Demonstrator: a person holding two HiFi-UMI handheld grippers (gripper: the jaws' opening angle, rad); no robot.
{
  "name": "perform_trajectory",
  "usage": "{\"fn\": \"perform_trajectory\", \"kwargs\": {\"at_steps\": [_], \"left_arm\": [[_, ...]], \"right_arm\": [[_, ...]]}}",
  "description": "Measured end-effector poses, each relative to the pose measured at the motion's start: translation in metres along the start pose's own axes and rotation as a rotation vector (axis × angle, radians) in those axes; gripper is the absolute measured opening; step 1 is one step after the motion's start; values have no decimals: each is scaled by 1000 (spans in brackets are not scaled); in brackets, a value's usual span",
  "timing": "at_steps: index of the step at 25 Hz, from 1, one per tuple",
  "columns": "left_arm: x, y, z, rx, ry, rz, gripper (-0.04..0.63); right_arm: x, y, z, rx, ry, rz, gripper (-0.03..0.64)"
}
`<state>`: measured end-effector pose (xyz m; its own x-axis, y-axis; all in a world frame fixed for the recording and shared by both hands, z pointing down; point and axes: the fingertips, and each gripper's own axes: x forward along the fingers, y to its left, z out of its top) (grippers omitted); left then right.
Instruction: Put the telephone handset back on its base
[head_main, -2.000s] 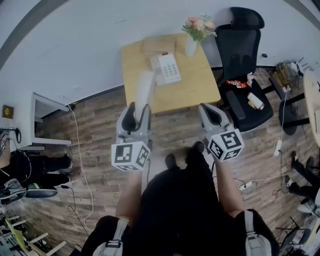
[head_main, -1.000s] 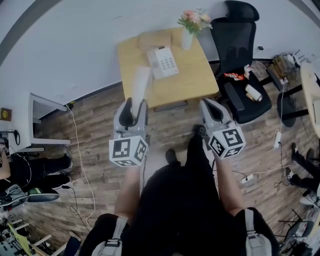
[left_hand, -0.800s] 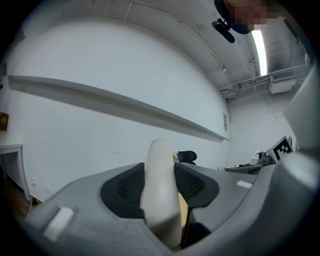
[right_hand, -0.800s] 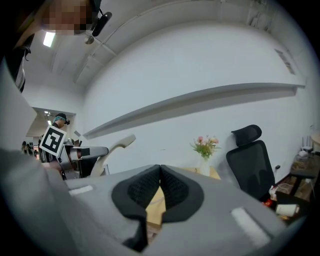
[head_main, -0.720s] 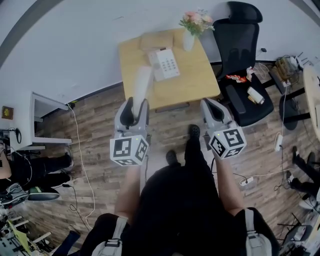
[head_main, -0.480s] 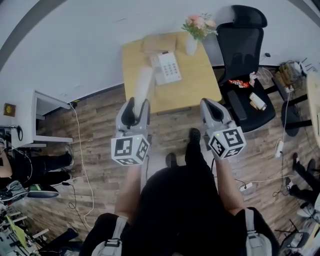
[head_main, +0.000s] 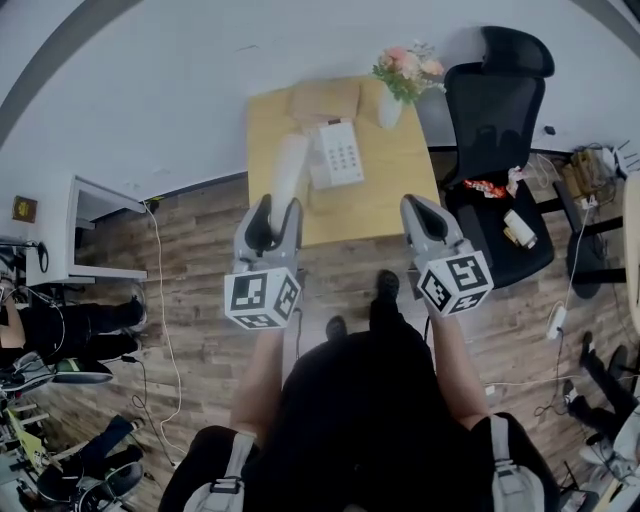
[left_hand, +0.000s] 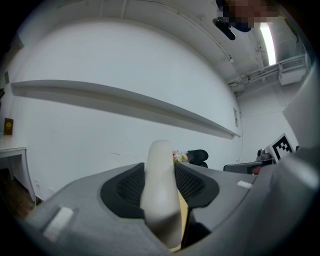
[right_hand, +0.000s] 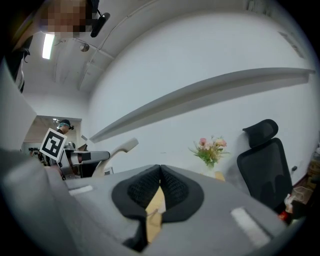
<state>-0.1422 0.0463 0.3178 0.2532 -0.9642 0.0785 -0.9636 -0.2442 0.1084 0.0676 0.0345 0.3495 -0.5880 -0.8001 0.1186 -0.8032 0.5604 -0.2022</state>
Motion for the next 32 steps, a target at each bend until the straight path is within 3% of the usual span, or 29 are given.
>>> {"fn": "perform_trajectory", "kwargs": {"at_steps": [19,32], "left_arm": [[102,-29,-15,-13,46,153,198],[131,-29,-51,-4,124,268,198]], "right_arm": [[68,-103,19,4,51,162,3],[95,-131,3,21,108,253,3]]}}
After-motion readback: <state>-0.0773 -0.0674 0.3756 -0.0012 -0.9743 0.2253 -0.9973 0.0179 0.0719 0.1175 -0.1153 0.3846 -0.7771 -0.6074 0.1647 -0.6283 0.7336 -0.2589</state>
